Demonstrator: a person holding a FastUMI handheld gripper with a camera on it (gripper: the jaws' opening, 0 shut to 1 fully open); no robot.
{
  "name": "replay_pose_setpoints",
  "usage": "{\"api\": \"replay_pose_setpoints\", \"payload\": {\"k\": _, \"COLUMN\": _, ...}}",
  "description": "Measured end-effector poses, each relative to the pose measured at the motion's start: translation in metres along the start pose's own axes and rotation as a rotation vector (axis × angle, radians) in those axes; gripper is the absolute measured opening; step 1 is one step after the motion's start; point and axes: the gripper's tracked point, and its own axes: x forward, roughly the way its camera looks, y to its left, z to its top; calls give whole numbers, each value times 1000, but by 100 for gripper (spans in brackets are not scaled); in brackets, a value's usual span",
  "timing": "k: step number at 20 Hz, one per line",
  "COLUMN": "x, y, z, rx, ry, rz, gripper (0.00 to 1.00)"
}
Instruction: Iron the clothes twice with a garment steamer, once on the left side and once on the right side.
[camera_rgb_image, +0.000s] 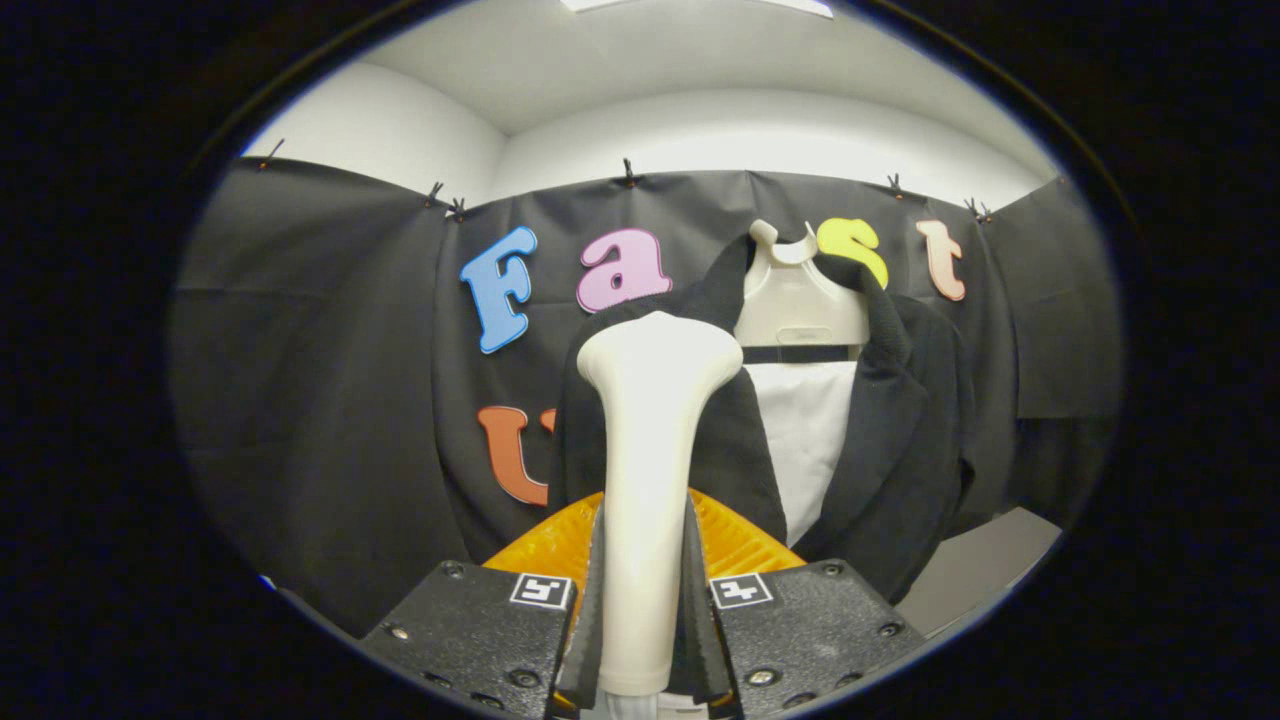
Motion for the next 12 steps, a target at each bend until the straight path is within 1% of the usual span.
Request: {"api": "replay_pose_setpoints", "payload": {"k": 12, "x": -10, "y": -10, "z": -86, "rx": -16, "ry": 116, "rz": -7, "gripper": 37}}
